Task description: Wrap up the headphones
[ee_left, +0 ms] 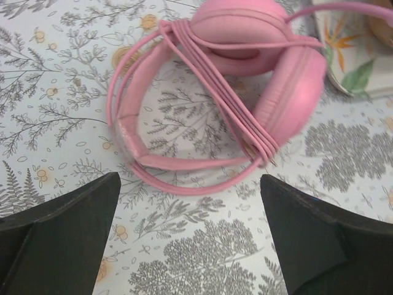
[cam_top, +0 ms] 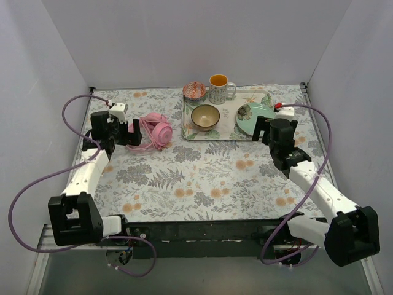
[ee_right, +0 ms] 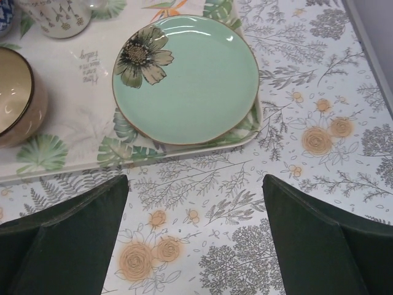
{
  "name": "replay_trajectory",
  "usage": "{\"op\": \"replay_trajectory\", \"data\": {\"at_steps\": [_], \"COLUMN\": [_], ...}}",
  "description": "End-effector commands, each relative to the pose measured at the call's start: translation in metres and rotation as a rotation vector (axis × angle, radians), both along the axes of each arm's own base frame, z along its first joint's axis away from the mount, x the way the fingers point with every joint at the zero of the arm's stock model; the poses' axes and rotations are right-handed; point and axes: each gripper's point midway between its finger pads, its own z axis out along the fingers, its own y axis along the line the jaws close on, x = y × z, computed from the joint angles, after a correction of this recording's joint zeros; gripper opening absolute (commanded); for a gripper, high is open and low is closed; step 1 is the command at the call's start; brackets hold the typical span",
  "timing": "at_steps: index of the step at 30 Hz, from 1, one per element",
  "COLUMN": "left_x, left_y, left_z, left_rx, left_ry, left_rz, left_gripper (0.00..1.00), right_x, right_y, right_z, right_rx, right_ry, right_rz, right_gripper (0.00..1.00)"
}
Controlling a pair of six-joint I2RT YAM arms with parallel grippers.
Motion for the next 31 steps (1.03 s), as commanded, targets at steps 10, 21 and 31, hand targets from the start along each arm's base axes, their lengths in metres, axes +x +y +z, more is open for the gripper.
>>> {"op": "replay_trajectory", "data": {"at_steps": [10,21,31], "left_x": [-0.077,-0.096,-0.094], "left_y": [0.009,0.028,0.028], "left_z": [-0.041,-0.053,-0.053], "left_rx": [0.161,0.191,0.192], "left_ry": [-0.089,-0.15,-0.149], "left_rz": [-0.063,0.087,0.086], "left_gripper": [0.98,0.98,0.98], "right_x": [0.001,0.011,0.002], "right_y": [0.001,0.022,0.02], "right_z": [0.023,0.01,0.011], "right_rx": [0.035,0.069,0.064], "right_ry": [-0.204,-0.145,-0.182], "right_rz": [0.054,0.129,0.144], "right_gripper": [0.99,0.99,0.98]}}
